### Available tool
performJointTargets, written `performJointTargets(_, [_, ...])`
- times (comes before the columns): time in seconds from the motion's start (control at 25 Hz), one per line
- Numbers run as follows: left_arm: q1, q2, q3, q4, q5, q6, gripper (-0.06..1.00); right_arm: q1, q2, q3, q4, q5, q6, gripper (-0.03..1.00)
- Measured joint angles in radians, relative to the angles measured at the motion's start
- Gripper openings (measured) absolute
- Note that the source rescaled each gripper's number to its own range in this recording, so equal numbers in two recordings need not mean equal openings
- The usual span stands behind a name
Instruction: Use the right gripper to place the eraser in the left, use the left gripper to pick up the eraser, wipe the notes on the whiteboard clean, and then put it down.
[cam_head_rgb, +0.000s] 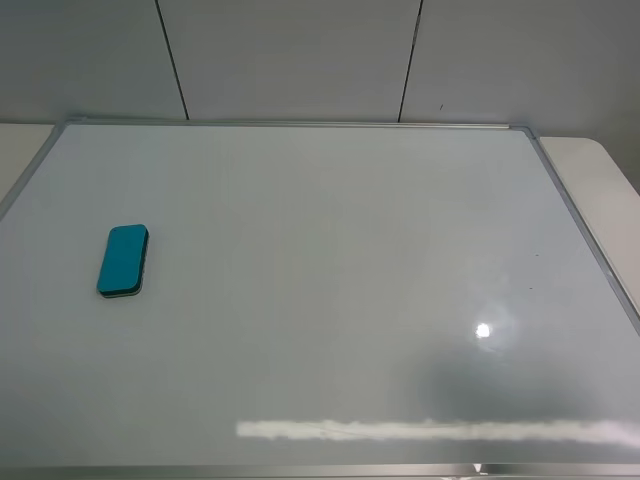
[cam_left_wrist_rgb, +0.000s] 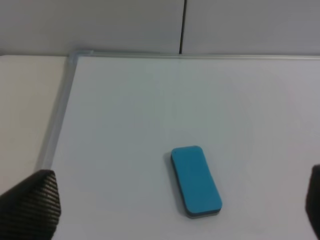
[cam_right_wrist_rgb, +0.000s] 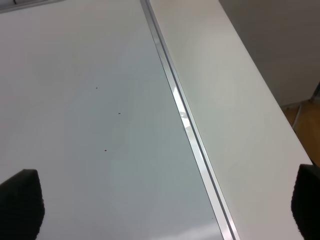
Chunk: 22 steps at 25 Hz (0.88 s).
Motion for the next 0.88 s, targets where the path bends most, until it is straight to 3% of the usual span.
performJointTargets(0.56, [0.052, 0.000, 0.002, -0.040, 0.025, 0.000, 1.00, 0.000, 0.000, 0.000, 0.000, 0.000, 0.000, 1.00])
performJointTargets(0.88, [0.091, 0.000, -0.033, -0.061, 0.160, 0.050, 1.00, 0.000, 0.000, 0.000, 0.000, 0.000, 0.000, 1.00])
